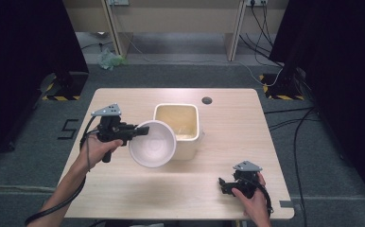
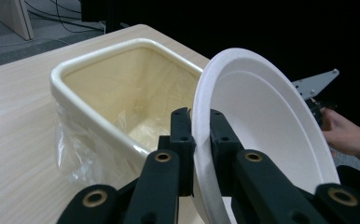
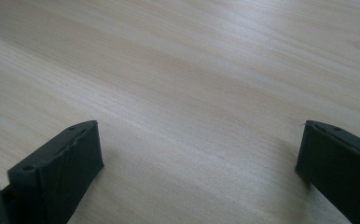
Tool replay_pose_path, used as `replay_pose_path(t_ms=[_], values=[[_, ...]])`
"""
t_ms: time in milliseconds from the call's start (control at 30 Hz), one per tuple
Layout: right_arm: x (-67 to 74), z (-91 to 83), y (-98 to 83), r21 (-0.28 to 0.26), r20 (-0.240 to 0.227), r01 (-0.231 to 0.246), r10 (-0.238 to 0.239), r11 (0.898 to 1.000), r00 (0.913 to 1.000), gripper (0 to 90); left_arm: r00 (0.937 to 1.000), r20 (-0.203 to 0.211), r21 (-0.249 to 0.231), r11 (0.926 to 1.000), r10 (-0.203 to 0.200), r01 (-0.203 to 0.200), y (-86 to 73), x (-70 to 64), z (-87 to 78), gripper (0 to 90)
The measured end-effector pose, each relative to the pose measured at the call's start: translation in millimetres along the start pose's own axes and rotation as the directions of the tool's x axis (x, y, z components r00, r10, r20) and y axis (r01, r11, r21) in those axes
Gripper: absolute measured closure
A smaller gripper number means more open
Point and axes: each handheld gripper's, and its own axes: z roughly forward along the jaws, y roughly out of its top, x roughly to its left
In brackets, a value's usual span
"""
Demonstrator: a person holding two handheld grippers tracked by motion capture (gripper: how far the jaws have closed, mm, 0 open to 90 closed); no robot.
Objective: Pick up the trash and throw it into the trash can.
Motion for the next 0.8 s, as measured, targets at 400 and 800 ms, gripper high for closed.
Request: replay_pose_path(t_ms=[400,800], values=[[0.0,0.0,0.0,0.000,0.000,0.001,-0.001,1.000,1.0000,0.4,0.9999,-0.010,0.018,0.9998,0.005,-0.005,30.4,2.6,19.4,82.8],[0.0,0.0,0.0,-0.001,0.000,0.000,0.000,1.000,1.0000,0.4,0.9971,-0.075,0.033,0.9993,-0.016,0.019,48.2,17.6,43.9,82.7]])
